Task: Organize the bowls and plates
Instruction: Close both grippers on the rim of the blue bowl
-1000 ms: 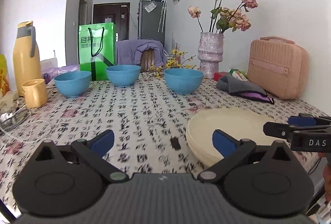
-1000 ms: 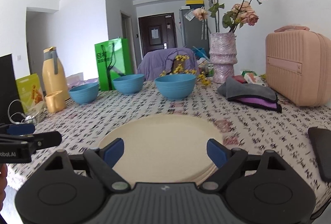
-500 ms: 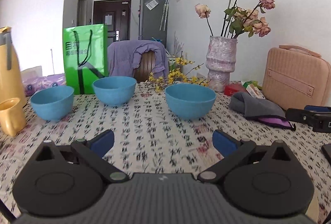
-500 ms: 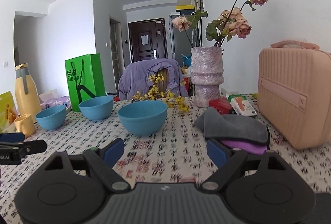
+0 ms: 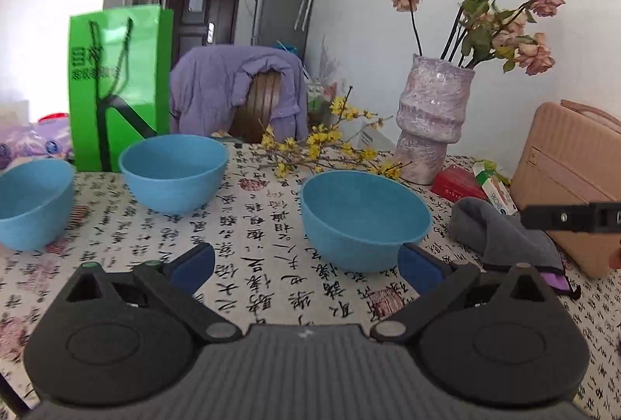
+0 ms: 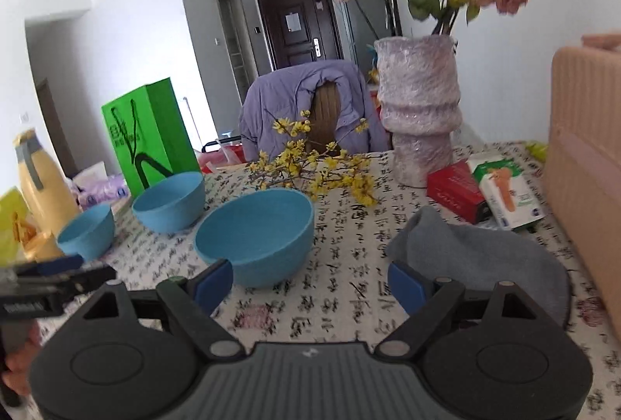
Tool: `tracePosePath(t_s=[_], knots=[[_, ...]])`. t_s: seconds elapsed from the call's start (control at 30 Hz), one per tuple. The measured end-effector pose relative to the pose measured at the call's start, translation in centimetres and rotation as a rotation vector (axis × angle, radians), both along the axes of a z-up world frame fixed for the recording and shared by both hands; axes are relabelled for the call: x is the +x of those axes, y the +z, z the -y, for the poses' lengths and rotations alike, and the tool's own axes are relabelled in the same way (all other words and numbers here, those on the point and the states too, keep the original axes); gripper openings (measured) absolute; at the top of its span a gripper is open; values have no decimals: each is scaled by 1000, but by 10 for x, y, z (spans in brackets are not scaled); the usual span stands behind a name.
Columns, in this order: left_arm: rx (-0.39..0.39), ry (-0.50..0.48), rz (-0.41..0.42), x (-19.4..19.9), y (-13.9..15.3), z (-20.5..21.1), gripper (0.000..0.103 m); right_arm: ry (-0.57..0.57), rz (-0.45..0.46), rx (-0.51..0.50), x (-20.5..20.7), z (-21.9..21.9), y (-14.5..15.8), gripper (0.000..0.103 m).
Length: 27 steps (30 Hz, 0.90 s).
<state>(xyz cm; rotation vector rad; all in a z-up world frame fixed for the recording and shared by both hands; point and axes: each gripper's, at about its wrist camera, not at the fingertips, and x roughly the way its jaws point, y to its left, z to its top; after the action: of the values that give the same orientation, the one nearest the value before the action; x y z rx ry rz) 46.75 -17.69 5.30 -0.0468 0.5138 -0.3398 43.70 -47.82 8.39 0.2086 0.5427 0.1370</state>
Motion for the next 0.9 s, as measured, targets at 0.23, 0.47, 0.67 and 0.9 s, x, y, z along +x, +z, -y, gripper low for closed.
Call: tracePosePath(t_s=[0.23,0.47,0.67,0.9], knots=[[-83,-50,-95,66,-4,18,94,44,-108,72,82,2,-11,81],[-43,-35,-162,108,-14,41,71,46,-229,86,138,-7,-36,68],[-43,-18,-239,124,-28,44,29,36,-279,88,152,-14,-49,21],[-36,3,-266,100,-23,40,13,23,-265,70,128,-16,-36,14]])
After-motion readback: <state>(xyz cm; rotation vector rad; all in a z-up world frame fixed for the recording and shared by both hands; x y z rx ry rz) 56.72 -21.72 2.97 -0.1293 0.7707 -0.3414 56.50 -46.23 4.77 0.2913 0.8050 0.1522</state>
